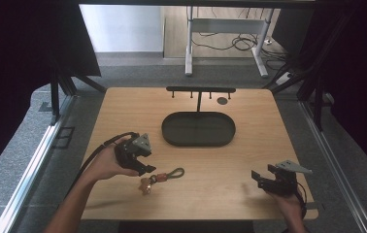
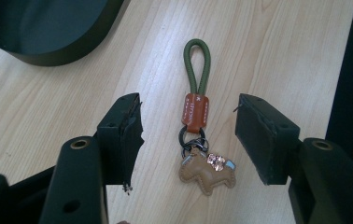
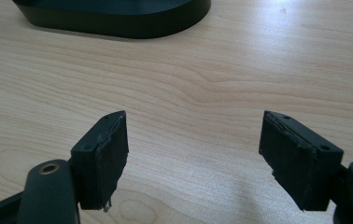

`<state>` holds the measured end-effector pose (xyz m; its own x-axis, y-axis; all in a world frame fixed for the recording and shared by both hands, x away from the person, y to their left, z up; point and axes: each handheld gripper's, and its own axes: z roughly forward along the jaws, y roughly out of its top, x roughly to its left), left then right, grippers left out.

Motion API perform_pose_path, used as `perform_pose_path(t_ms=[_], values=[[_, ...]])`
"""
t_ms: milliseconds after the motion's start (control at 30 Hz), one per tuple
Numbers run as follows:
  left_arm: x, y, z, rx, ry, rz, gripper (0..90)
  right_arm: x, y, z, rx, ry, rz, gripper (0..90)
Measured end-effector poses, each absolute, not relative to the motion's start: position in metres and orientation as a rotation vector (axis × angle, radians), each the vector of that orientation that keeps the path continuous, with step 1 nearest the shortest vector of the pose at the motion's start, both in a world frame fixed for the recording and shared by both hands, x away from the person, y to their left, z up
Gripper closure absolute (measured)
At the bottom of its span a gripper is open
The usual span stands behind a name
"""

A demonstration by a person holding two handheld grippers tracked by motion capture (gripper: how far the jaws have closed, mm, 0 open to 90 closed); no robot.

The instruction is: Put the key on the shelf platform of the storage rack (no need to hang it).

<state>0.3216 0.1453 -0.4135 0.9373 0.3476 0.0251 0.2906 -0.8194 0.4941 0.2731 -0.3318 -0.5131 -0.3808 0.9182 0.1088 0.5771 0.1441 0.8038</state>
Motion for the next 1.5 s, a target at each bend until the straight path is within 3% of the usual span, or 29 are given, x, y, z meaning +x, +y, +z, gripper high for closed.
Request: perform_pose_path(t_ms=[1500], values=[[0.343,0.099,-0.464,2.797,0.374,0.019,49.8,0.274,-0.325,-0.517,1.422,2.068,1.109,25.2]])
